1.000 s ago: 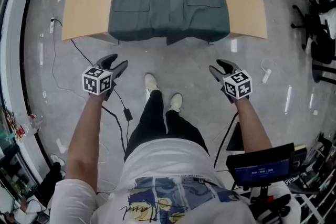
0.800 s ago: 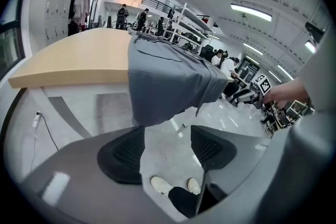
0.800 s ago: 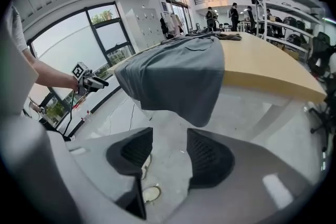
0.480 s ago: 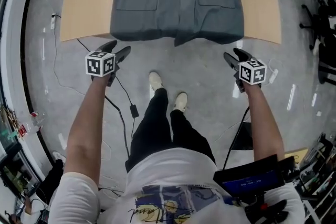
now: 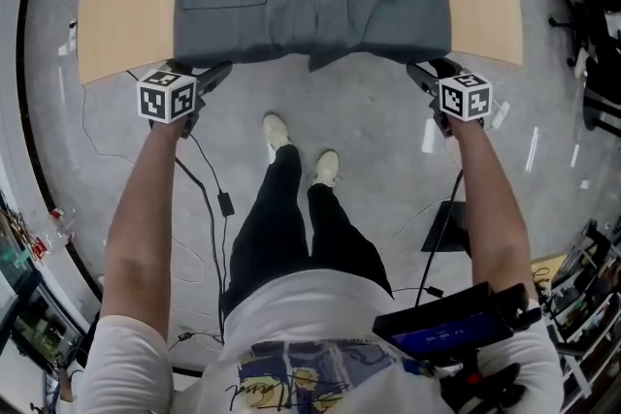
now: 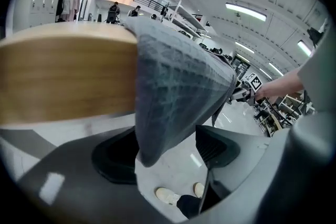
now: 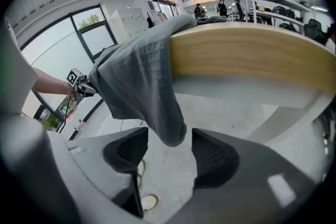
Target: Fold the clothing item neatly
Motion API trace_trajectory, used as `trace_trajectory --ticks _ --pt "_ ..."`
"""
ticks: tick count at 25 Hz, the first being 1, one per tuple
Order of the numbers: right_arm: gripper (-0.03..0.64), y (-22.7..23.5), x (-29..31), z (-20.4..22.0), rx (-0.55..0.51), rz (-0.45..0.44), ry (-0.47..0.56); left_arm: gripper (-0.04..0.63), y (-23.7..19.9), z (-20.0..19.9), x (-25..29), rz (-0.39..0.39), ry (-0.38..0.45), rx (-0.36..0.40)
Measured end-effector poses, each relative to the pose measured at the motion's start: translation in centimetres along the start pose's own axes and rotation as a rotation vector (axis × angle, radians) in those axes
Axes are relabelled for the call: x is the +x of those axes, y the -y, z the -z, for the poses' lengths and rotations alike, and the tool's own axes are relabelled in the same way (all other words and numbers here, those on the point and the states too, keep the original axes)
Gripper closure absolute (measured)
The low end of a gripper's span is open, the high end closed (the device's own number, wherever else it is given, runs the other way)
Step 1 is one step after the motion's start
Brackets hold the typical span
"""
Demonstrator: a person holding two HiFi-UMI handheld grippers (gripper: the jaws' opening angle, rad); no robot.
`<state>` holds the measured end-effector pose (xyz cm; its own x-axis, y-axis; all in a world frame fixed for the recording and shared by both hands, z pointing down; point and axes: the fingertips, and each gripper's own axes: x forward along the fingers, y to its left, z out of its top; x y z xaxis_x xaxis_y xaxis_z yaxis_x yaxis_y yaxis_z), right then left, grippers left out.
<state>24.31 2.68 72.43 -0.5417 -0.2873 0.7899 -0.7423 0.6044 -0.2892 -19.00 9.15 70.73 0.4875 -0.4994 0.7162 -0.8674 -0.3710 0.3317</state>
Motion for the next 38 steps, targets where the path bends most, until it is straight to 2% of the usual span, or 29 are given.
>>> trace_trajectory --ticks 5,9,11,14,15,20,24,27,33,38 --pt "0.368 -0.4 1.1 -1.5 -0.031 -0.051 0.033 0.253 0.8 -1.4 0.9 0.057 0.045 0.020" --pt "0.399 -1.8 1.1 -1.0 -0.027 -0.101 0.046 0.379 2.7 -1.5 0.7 0.128 0.038 0.043" --pt "0.451 -2.0 0.7 -1.5 -0.003 -0.125 0.072 0.439 3.4 -2.2 0.6 0.155 0.053 0.047" --pt "0.580 -3.2 0.6 -2.1 0.007 -0.161 0.102 0.534 4.3 -3.0 -0.3 0.180 0.079 0.054" --pt "0.590 -3.7 0.6 -2.0 0.005 -0.172 0.103 0.564 4.6 -3.1 -0.6 0.186 0.086 0.052" --pt "0.597 -5.3 -0.3 -1.8 -0.036 -0.196 0.102 0.571 6.1 -3.1 -1.7 0.196 0.117 0.029" --pt "0.599 -6.5 -2.0 0.0 -0.032 -0.220 0.103 0.572 7.9 -2.2 -2.6 0.199 0.129 0.013" --pt "0.600 -7.3 -4.0 0.7 -0.018 -0.229 0.127 0.572 9.1 -1.9 -3.8 0.211 0.145 -0.007" --pt "0.600 -8.5 -7.7 1.7 -0.007 -0.265 0.181 0.572 12.3 -1.7 -5.8 0.230 0.159 0.006" --pt "0.601 -9.9 -10.9 3.0 0.006 -0.301 0.212 0.572 14.7 -0.6 -7.8 0.248 0.185 -0.038"
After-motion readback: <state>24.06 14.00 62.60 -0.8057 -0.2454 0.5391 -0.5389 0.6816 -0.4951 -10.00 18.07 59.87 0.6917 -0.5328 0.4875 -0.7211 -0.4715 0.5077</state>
